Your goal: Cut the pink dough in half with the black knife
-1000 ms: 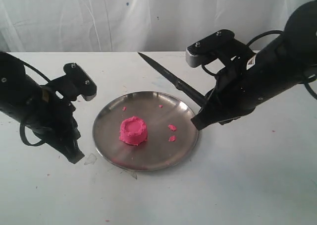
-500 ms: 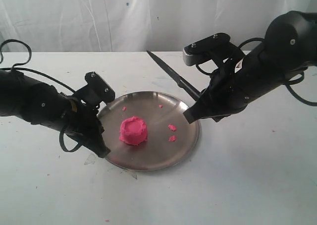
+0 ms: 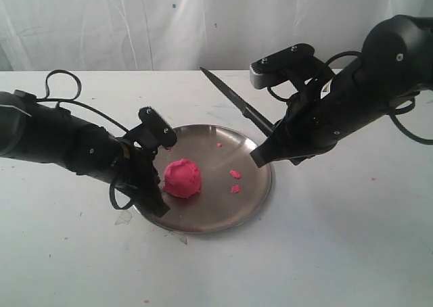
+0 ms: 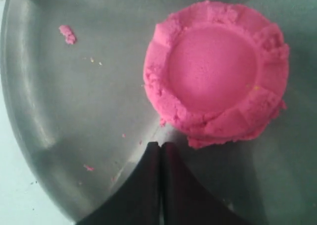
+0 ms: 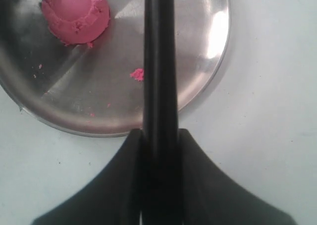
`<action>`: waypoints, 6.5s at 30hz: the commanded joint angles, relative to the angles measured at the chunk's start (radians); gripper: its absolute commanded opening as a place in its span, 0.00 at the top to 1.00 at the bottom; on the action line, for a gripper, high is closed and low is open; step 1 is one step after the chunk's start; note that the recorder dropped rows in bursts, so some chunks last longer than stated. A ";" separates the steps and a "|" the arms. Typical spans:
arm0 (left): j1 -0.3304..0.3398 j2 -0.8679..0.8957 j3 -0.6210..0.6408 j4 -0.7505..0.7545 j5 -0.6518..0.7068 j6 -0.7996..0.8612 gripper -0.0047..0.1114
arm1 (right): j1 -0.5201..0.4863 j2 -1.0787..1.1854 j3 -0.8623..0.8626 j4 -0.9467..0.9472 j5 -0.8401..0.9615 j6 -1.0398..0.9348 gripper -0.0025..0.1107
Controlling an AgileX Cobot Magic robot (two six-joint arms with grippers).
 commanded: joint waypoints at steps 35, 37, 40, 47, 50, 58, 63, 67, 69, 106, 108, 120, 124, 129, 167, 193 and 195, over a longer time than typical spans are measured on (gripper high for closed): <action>0.098 -0.221 -0.238 -0.131 0.915 0.008 0.96 | 0.031 -0.001 -0.006 -0.008 0.143 -0.010 0.98; 0.098 -0.221 -0.238 -0.131 0.855 -0.003 0.96 | 0.052 -0.001 -0.006 -0.013 0.143 -0.013 0.98; 0.098 -0.221 -0.238 -0.135 0.749 -0.006 0.96 | 0.074 0.005 -0.012 -0.012 0.148 -0.061 0.98; 0.100 -0.221 -0.238 -0.135 0.467 0.004 0.96 | 0.080 0.205 -0.101 0.020 0.128 -0.154 0.98; 0.100 -0.205 -0.238 -0.142 0.394 0.022 0.96 | 0.080 0.241 -0.101 0.023 0.137 -0.154 0.98; 0.100 -0.119 -0.236 -0.684 0.454 0.529 0.96 | 0.082 0.241 -0.098 0.043 0.121 -0.181 0.98; 0.100 -0.117 -0.240 -0.771 0.506 0.631 0.96 | 0.082 0.244 -0.098 0.017 0.119 -0.193 0.98; 0.100 -0.116 -0.240 -0.771 0.494 0.631 0.96 | 0.082 0.262 -0.098 -0.006 0.118 -0.195 0.98; 0.100 -0.113 -0.240 -0.771 0.490 0.631 0.96 | 0.082 0.274 -0.098 -0.006 0.128 -0.225 0.98; 0.100 0.019 -0.221 -0.830 0.348 0.681 0.96 | 0.082 0.331 -0.084 -0.005 0.066 -0.204 0.98; 0.100 0.019 -0.221 -0.838 0.328 0.681 0.96 | 0.082 0.331 -0.084 -0.005 0.066 -0.204 0.98; 0.100 0.031 -0.221 -0.917 0.255 0.685 0.96 | 0.082 0.331 -0.084 -0.004 0.066 -0.185 0.98; 0.100 0.061 -0.221 -0.920 0.257 0.685 0.96 | 0.082 0.331 -0.084 -0.004 0.069 -0.185 0.98; 0.100 0.092 -0.221 -0.920 0.257 0.685 0.96 | 0.082 0.331 -0.084 -0.004 0.069 -0.185 0.98; 0.100 0.165 -0.221 -0.920 0.271 0.721 0.96 | 0.082 0.375 -0.084 0.001 0.077 -0.183 0.98; 0.100 0.159 -0.221 -0.920 0.252 0.726 0.96 | 0.082 0.375 -0.086 0.023 0.069 -0.182 0.98; 0.100 0.150 -0.221 -0.920 0.250 0.726 0.96 | 0.082 0.375 -0.086 0.023 0.069 -0.182 0.98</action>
